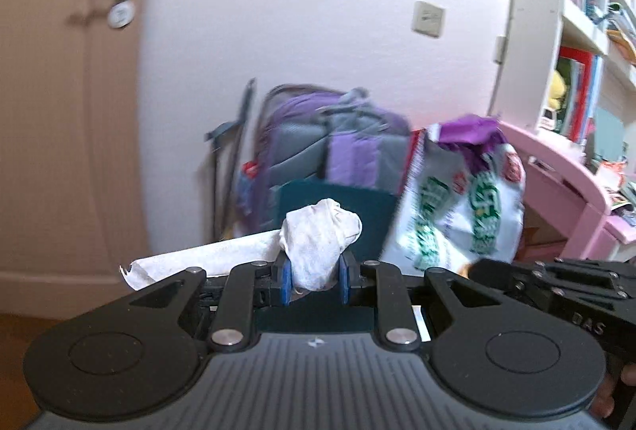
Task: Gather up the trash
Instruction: 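Open left tool to drop the cloth while right tool drops the snack bag into the bin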
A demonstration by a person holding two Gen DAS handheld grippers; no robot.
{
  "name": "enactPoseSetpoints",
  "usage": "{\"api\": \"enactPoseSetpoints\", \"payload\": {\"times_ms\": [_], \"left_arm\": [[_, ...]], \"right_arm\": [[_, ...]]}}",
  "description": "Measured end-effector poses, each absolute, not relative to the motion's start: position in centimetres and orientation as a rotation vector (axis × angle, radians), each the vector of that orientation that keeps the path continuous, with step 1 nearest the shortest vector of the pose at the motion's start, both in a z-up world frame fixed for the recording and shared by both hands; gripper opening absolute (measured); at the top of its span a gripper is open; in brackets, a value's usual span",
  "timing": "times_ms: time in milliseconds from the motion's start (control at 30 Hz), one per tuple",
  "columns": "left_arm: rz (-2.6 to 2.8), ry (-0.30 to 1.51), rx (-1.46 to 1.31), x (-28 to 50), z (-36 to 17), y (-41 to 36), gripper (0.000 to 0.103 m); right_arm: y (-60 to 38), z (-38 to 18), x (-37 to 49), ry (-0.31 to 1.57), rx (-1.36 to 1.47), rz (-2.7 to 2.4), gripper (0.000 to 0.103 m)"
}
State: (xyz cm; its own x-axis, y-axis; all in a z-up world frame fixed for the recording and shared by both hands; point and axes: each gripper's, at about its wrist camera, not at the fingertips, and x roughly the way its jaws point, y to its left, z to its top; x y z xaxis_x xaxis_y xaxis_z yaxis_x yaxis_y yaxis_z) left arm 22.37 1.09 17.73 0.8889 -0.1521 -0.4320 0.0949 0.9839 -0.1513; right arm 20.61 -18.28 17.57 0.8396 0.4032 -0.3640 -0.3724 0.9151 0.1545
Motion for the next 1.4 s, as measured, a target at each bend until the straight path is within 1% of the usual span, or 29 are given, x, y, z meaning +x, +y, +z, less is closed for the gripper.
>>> {"api": "enactPoseSetpoints", "payload": {"times_ms": [167,367,633,767,900,967,1067,1100,1133,1267,1300,1333,1400], "left_arm": [[-0.182,0.462,-0.125,25.6,18.8,-2.0,0.021],[-0.194,0.500,-0.082,30.1,18.2,-4.7,0.021],[-0.196,0.605,-0.028,35.5,14.4,-7.2,0.022],[-0.178,0.660,-0.031,37.4,12.2,-7.5,0.021],[-0.162,0.707,-0.032,38.8,10.4,-7.4,0.021],[-0.160,0.729,-0.038,39.3,9.7,-7.3,0.021],[-0.146,0.757,-0.024,40.0,8.8,-7.4,0.022],[-0.145,0.767,-0.024,40.1,8.5,-7.4,0.022],[-0.146,0.776,-0.028,40.1,8.2,-7.3,0.023],[-0.148,0.777,-0.056,40.0,7.9,-7.2,0.032],[-0.149,0.775,-0.061,39.8,7.9,-7.2,0.038],[-0.146,0.771,-0.065,39.7,8.0,-7.1,0.052],[-0.129,0.753,-0.066,39.3,8.3,-7.0,0.067]], "right_arm": [[-20.1,18.9,22.4,0.379,0.061,0.343,0.000],[-21.7,18.3,25.8,0.402,0.041,0.278,0.000],[-22.4,14.3,30.0,0.496,0.057,0.262,0.000],[-22.4,12.8,31.6,0.545,0.072,0.269,0.003],[-22.5,11.7,32.8,0.579,0.069,0.280,0.019],[-22.4,11.3,33.0,0.595,0.067,0.277,0.029],[-22.6,11.0,33.0,0.614,0.087,0.281,0.031],[-22.7,10.9,32.9,0.618,0.091,0.286,0.040],[-22.7,10.8,32.9,0.620,0.090,0.289,0.042],[-22.6,11.0,32.3,0.622,0.078,0.296,0.043],[-22.6,11.1,32.2,0.621,0.077,0.294,0.043],[-22.6,11.3,32.0,0.619,0.075,0.293,0.044],[-22.7,11.6,31.6,0.614,0.074,0.286,0.045]]}}
